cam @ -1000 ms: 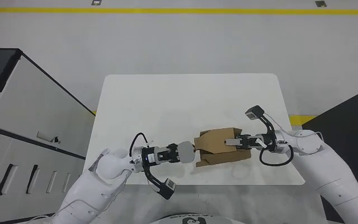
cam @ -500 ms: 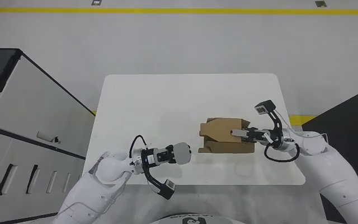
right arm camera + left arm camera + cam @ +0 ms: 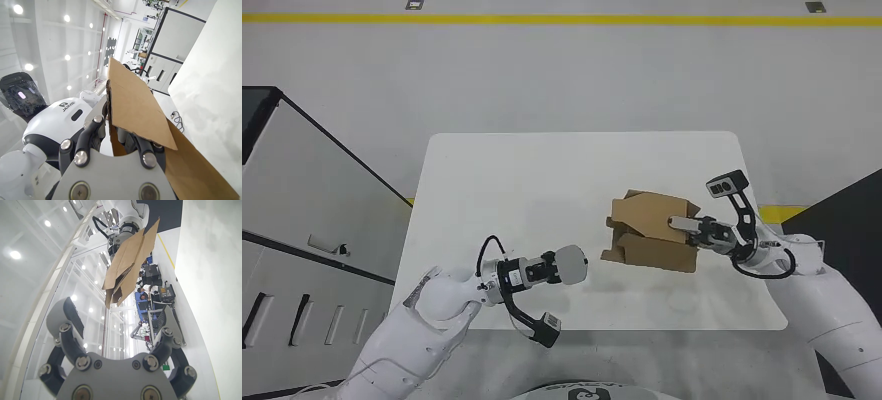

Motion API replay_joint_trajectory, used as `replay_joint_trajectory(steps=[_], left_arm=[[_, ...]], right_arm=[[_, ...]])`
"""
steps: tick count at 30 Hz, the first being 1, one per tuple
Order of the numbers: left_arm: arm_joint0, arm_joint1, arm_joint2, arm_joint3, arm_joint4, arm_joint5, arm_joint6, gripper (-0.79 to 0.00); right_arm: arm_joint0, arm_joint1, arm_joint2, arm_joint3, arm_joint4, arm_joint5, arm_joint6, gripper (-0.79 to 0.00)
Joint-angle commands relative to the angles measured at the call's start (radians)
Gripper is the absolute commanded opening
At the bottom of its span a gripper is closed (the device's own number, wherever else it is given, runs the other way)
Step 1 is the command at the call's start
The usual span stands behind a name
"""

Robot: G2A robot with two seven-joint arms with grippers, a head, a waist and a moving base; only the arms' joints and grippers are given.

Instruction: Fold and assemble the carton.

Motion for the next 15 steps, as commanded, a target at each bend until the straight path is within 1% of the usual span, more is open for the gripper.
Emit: replay_joint_trajectory(steps=[1,8,12,15], left_arm=[[0.0,0.0,0.0,0.0,0.0,0.0,0.0,0.0],[0.0,0.0,0.0,0.0,0.0,0.0,0.0,0.0],[0.0,0.0,0.0,0.0,0.0,0.0,0.0,0.0],[0.0,0.0,0.0,0.0,0.0,0.0,0.0,0.0]], right_arm=[[0.0,0.0,0.0,0.0,-0.001,0.0,0.0,-0.785],[0.0,0.0,0.0,0.0,-0.001,0.0,0.0,-0.785],[0.002,-0.017,-0.043,-0.064,-0.041,0.033,-0.099,-0.785],[0.004,-0.019,-0.048,-0.067,-0.046,0.034,-0.105,-0.785]])
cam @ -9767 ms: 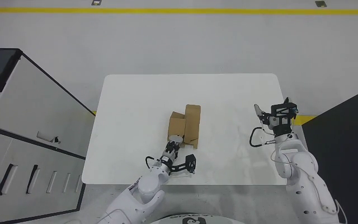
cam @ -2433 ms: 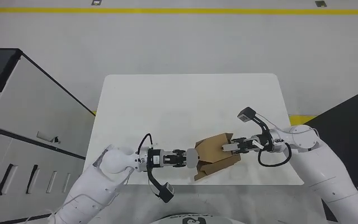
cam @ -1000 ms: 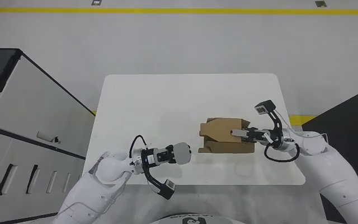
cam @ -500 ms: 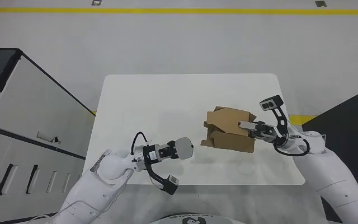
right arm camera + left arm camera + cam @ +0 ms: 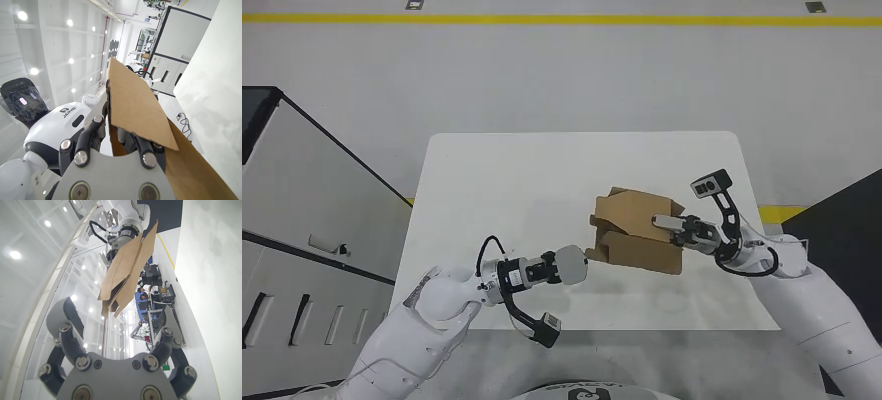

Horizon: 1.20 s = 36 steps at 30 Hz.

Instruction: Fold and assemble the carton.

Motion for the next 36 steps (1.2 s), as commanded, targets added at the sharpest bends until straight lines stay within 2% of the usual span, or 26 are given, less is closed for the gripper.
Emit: replay_joint_trajectory(steps=[1,21,27,36], left_arm=[[0.0,0.0,0.0,0.0,0.0,0.0,0.0,0.0],[0.0,0.0,0.0,0.0,0.0,0.0,0.0,0.0],[0.0,0.0,0.0,0.0,0.0,0.0,0.0,0.0],[0.0,0.0,0.0,0.0,0.0,0.0,0.0,0.0]], right_arm=[[0.0,0.0,0.001,0.002,0.001,-0.001,0.003,-0.785],[0.0,-0.001,0.007,-0.004,-0.006,0.005,-0.013,-0.785],[0.006,-0.003,0.054,0.033,0.044,-0.032,0.111,-0.785],[0.017,-0.013,0.106,0.021,0.039,0.002,0.146,-0.785]])
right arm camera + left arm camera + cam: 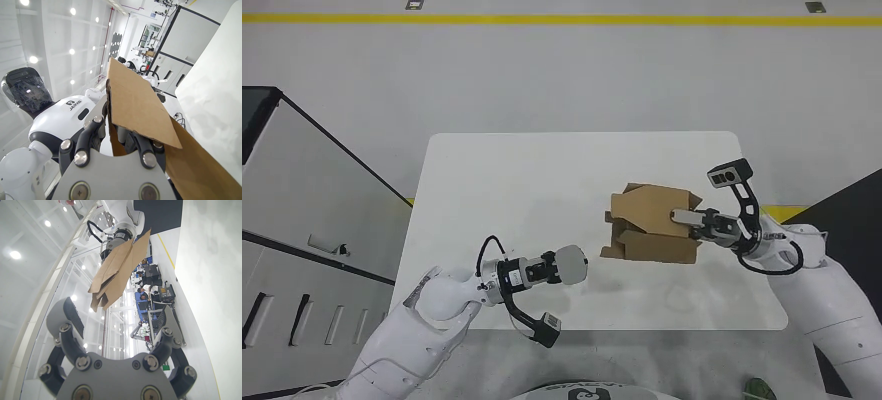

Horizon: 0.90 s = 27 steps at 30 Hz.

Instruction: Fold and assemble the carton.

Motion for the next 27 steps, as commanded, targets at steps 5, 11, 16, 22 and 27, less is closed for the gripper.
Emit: replay_joint_trajectory(steps=[5,11,16,22,27], left_arm=[[0.001,-0.001,0.003,-0.003,-0.002,-0.005,-0.009,0.0],[0.0,-0.001,0.001,-0.034,0.027,-0.04,-0.044,0.0],[-0.003,-0.001,-0.009,-0.057,0.103,-0.083,-0.105,0.0],[-0.003,-0.001,-0.009,-0.057,0.103,-0.083,-0.105,0.0],[0.0,-0.004,0.007,-0.067,0.101,-0.107,-0.128,0.0]], right_arm=[[0.0,0.0,0.0,0.0,-0.001,-0.001,-0.001,-0.785],[-0.02,-0.005,0.018,-0.027,-0.066,-0.009,-0.058,-0.785],[-0.038,-0.007,0.037,-0.033,-0.087,-0.033,-0.084,-0.785],[-0.041,-0.009,0.036,-0.043,-0.103,-0.023,-0.108,-0.785],[-0.06,-0.013,0.046,-0.058,-0.155,-0.017,-0.158,-0.785]])
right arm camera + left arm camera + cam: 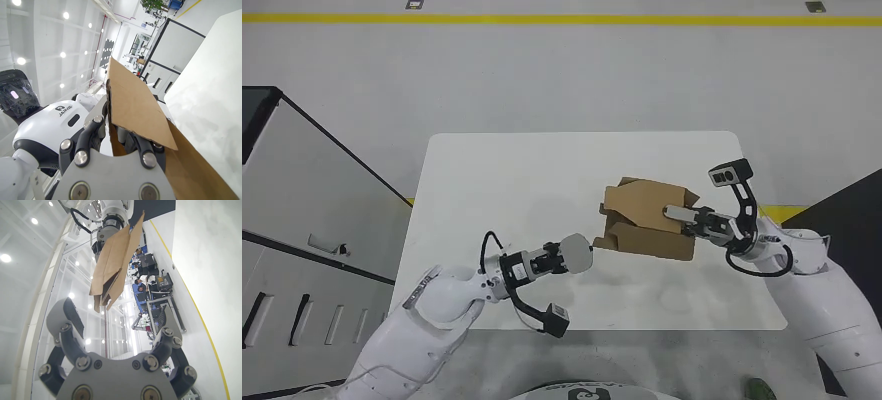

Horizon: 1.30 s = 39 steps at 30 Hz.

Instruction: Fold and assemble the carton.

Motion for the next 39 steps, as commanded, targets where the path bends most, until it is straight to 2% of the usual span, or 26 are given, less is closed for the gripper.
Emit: replay_joint_trajectory(steps=[1,2,5,6,10,16,21,23,24,30,39], left_arm=[[-0.003,-0.001,0.004,-0.002,0.013,-0.014,-0.01,0.0],[-0.004,-0.001,0.007,-0.004,0.018,-0.02,-0.017,-0.04],[-0.007,-0.002,0.01,-0.006,0.061,-0.051,-0.041,-0.372],[-0.008,-0.002,0.013,-0.009,0.071,-0.056,-0.049,-0.446],[-0.015,0.0,0.021,-0.004,0.071,-0.064,-0.046,-0.566],[-0.031,0.008,0.038,0.004,0.071,-0.068,-0.049,-0.56],[-0.043,0.017,0.051,0.008,0.071,-0.069,-0.053,-0.628],[-0.046,0.02,0.055,0.008,0.071,-0.067,-0.059,-0.622],[-0.047,0.022,0.057,0.008,0.071,-0.067,-0.059,-0.591],[-0.058,0.031,0.07,0.009,0.071,-0.054,-0.054,-0.523],[-0.085,0.052,0.088,0.014,0.071,-0.062,-0.07,-0.533]], right_arm=[[-0.008,-0.001,0.008,-0.001,-0.018,0.0,-0.018,-0.785],[-0.012,-0.002,0.011,-0.002,-0.029,0.003,-0.025,-0.785],[-0.024,-0.003,0.021,-0.007,-0.052,0.014,-0.043,-0.785],[-0.028,-0.003,0.024,-0.008,-0.06,0.017,-0.047,-0.785],[-0.04,-0.006,0.034,-0.013,-0.076,0.024,-0.06,-0.785],[-0.051,-0.011,0.042,-0.015,-0.086,0.032,-0.059,-0.785],[-0.053,-0.015,0.042,-0.008,-0.099,0.051,-0.057,-0.785],[-0.051,-0.017,0.041,-0.005,-0.109,0.057,-0.06,-0.785],[-0.05,-0.018,0.041,-0.004,-0.111,0.058,-0.061,-0.785],[-0.046,-0.025,0.039,0.004,-0.116,0.071,-0.062,-0.785],[-0.044,-0.033,0.036,0.007,-0.119,0.087,-0.044,-0.785]])
